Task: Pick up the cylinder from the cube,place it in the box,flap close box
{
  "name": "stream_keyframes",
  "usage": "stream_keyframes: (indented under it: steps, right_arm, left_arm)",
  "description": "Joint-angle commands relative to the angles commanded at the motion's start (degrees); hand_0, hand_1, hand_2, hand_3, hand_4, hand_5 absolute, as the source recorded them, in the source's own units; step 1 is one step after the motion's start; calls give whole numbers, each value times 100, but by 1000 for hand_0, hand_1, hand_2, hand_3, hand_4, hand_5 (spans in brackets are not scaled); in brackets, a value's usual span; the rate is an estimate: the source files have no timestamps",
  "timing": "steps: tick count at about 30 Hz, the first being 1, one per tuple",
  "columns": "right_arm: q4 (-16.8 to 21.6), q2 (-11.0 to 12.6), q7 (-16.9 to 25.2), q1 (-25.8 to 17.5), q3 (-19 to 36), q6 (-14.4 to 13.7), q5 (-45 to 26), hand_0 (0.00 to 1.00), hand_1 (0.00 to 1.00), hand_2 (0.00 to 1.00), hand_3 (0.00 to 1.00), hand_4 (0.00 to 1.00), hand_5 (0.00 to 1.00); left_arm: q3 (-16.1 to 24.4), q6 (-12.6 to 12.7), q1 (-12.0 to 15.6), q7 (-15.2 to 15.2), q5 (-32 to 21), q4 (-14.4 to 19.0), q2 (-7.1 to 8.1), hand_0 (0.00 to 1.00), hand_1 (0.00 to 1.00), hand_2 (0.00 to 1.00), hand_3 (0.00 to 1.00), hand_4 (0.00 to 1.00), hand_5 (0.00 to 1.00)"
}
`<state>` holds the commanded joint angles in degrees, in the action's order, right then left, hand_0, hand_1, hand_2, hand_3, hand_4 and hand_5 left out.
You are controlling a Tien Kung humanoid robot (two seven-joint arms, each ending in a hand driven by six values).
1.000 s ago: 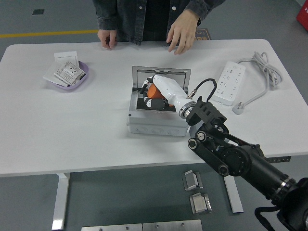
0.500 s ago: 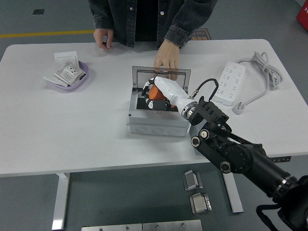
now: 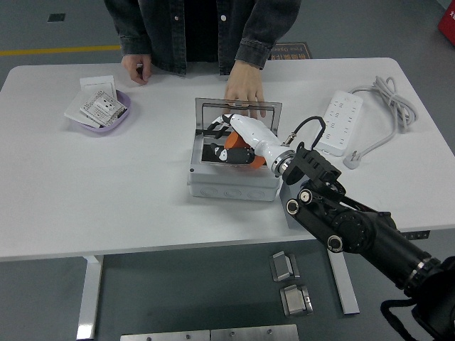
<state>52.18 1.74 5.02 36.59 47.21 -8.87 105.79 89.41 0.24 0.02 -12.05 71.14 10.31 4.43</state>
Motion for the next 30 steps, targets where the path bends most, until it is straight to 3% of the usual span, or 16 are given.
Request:
stream_keyframes:
  steps: [1,6,7,16,24,30]
  right_arm:
    - [-11,8,14,6,0,2,13,311,406,594,739,897,364]
    - [-63,55,60,26,10,19,92,311,406,594,739,897,364]
    - [-69,62,65,27,12,20,103,322,409,594,739,949,376]
    - [-79,82,88,14,38,40,185,333,409,594,740,968,371]
    - [331,142,18,-117,271,159,214,337,404,587,740,973,373]
    - [411,188,50,-124,383,210,181,346,398,577,738,979,382]
  left_arm:
    - [0,-3,-2,0,4,0,-1,638,617,586,606,678,285]
    - [-22,-42,-2,7,7,0,-4,638,617,586,606,678,285]
    - [-26,-52,-1,10,6,0,-5,639,617,585,606,677,282]
    - [-70,-158,-8,41,-9,0,-21,638,617,582,604,677,280]
    - [-63,-194,17,17,20,0,-37,639,617,582,605,677,277]
    - [-62,-203,10,16,29,0,-34,639,617,576,603,676,277]
